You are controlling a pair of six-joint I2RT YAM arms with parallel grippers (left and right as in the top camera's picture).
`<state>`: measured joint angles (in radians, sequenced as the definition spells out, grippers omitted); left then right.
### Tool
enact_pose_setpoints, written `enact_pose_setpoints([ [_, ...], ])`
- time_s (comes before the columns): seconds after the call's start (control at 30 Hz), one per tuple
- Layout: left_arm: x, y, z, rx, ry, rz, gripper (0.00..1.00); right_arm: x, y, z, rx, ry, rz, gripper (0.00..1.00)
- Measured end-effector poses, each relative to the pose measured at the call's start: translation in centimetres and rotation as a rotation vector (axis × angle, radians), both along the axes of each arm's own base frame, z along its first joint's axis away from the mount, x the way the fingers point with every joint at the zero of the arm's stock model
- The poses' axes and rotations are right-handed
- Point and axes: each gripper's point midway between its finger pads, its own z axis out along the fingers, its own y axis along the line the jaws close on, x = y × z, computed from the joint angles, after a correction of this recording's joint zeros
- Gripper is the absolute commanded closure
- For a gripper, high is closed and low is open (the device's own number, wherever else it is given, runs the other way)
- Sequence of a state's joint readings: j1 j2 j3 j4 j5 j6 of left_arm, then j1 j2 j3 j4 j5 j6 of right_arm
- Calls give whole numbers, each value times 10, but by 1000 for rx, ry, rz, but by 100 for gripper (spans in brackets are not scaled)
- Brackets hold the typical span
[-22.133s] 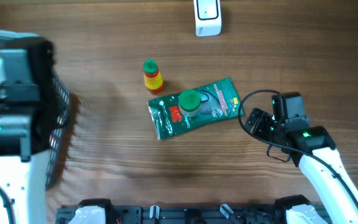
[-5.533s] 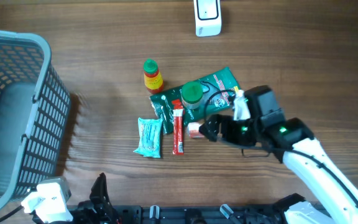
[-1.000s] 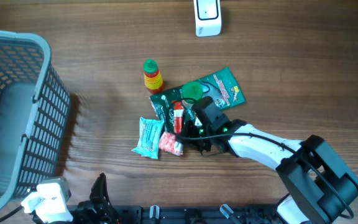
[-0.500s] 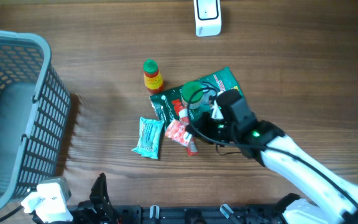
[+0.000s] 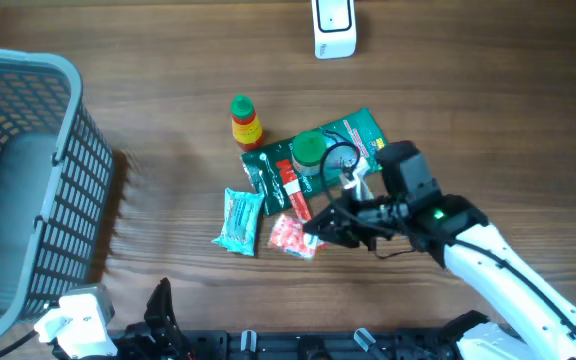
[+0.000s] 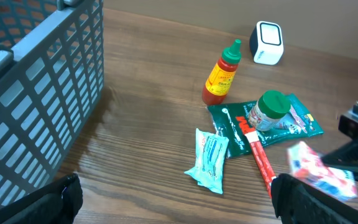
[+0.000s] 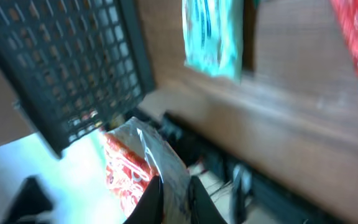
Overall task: Scan the item barcode
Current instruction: 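Regrasp the white-red box with the right gripper and lift it, then carry the white-red box up toward the white device at the top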
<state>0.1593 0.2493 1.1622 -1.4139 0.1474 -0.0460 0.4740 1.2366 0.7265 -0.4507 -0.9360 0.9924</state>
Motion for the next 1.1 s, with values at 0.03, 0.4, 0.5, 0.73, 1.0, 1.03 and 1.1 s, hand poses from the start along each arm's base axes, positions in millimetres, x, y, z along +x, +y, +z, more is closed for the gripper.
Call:
enact_pose_setpoints([
  [0.03, 0, 0, 0, 1, 0, 0, 0, -4, -4, 2, 18, 61, -3, 96],
  [0.4, 0, 0, 0, 1, 0, 0, 0, -18, -8, 23, 127, 314, -15, 96],
  [0.5, 0, 0, 0, 0, 0, 0, 0, -18, -8, 23, 132, 300, -6, 96],
  [0.73, 0, 0, 0, 0, 0, 0, 0, 4, -22, 25, 177, 20, 26, 96],
  [1.0, 0, 0, 0, 0, 0, 0, 0, 42, -74, 68, 149, -404, -148, 96],
  [1.03, 0, 0, 0, 0, 0, 0, 0, 46, -81, 75, 121, -488, -173, 96],
  [1.1, 0, 0, 0, 1, 0, 0, 0, 56, -97, 85, 3, -664, -255, 96],
])
